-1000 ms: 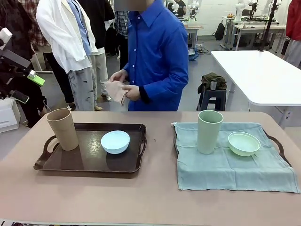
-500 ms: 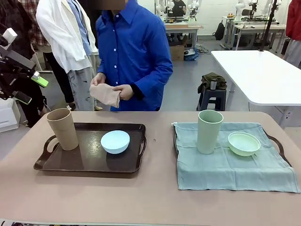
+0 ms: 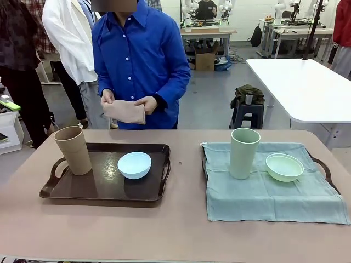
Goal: Set up a tray with a mat and arrange the tableware.
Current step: Pick up the Picnic Bowl and Reusable plastic cup from the Handle tray in front of the human's position and hold them in the air.
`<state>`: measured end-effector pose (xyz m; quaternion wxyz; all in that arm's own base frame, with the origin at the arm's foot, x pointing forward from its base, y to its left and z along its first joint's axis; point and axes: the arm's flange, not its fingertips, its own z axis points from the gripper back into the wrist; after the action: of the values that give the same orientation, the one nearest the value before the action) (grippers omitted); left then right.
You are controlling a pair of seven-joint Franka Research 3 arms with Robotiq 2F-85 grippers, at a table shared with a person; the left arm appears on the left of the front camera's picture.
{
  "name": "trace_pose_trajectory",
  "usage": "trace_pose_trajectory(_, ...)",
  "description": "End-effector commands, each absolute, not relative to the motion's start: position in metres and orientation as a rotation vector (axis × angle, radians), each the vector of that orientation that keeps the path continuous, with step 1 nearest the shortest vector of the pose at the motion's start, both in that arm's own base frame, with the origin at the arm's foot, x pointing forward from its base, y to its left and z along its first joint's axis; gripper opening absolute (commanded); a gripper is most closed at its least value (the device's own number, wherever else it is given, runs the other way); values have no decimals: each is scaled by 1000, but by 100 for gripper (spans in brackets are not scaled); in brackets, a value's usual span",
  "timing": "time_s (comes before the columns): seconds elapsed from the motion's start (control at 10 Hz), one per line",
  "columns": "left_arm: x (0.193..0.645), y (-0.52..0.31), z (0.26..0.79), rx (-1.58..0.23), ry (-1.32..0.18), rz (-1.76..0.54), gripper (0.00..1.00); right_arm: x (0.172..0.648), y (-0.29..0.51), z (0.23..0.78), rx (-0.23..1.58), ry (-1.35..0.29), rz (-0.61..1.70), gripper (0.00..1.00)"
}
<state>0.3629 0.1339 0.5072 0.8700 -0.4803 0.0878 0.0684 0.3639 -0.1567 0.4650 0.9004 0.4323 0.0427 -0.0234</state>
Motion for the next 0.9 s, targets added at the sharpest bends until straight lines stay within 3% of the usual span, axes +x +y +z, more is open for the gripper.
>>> trace_pose_trajectory(0.0, 370, 146, 521, -1055, 94, 192, 100, 374, -160, 469, 925, 79, -44, 100)
trace_pose_trajectory(0.3, 359, 135, 516, -1010, -30, 181, 100, 371, -159, 463, 903, 87, -48, 100)
trace_pose_trajectory(0.4, 367, 157, 520, -1044, 73, 212, 100, 371, -159, 463, 903, 87, -48, 100)
trace_pose_trajectory(0.8, 367, 157, 520, -1044, 73, 212, 100, 371, -159, 463, 903, 87, -48, 100)
